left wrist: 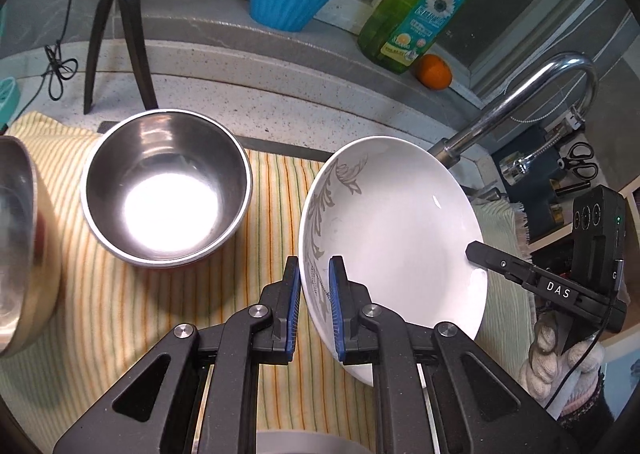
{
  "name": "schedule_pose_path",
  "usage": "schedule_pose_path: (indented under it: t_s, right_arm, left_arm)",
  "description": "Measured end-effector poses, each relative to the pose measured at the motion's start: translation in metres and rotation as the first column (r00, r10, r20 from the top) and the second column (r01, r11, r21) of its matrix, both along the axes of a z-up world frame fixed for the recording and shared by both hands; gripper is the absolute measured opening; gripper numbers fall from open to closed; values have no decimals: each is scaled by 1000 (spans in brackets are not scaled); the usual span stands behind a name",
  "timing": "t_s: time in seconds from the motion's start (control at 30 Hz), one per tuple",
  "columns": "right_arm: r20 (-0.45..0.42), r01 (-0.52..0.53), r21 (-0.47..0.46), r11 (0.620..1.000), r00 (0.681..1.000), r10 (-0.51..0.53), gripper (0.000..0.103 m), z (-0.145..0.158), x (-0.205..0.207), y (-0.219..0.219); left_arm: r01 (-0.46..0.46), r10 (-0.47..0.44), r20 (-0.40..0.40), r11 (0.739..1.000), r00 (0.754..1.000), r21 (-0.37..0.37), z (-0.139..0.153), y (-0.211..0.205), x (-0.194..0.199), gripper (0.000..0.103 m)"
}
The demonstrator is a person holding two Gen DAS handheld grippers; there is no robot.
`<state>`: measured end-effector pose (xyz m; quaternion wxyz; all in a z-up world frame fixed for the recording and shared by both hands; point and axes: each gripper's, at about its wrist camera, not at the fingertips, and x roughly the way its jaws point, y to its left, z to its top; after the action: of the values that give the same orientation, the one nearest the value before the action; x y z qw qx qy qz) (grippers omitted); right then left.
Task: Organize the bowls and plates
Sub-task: 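Lift the grey-leaf plate with the left gripper toward the plate stack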
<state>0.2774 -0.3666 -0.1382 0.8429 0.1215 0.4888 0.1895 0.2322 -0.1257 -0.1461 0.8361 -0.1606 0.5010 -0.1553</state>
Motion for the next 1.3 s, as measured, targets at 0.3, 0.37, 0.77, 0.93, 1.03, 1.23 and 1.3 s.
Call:
schedule_pose_path:
  t_s: [0.3,0.37,0.77,0.93,1.03,1.23,1.3]
  right_arm:
    - [41,-16,1,1000,999,16,7,25,-35,25]
    - [44,-16,4,1000,999,16,7,29,-44,31]
    - [51,-39,16,999,998,39,7,40,-112,67]
    - [22,-53,14,998,998,53,7,31,-134,78]
    - [-8,-59,22,998,998,60,7,21,-146,85]
    - [-46,-60,23,998,997,61,7,4,-167,94]
    - [-57,-51,30,998,997,53,7,-2,-173,95]
  left_arm:
    - [2,-2,41,1000,999,-13,24,25,-29,12]
    - [5,-4,48,1000,999,-16,28,32,-38,12]
    - [9,-8,56,1000,998,-19,42,69,-90,12]
    - [14,-13,43,1000,999,-17,41,81,-112,12]
    - [11,-11,35,1000,999,-14,39,85,-122,12]
    - [-4,4,-3,1000,1000,-21,25,97,-143,12]
    - [-16,15,-25,999,1000,-35,18,100,-149,12]
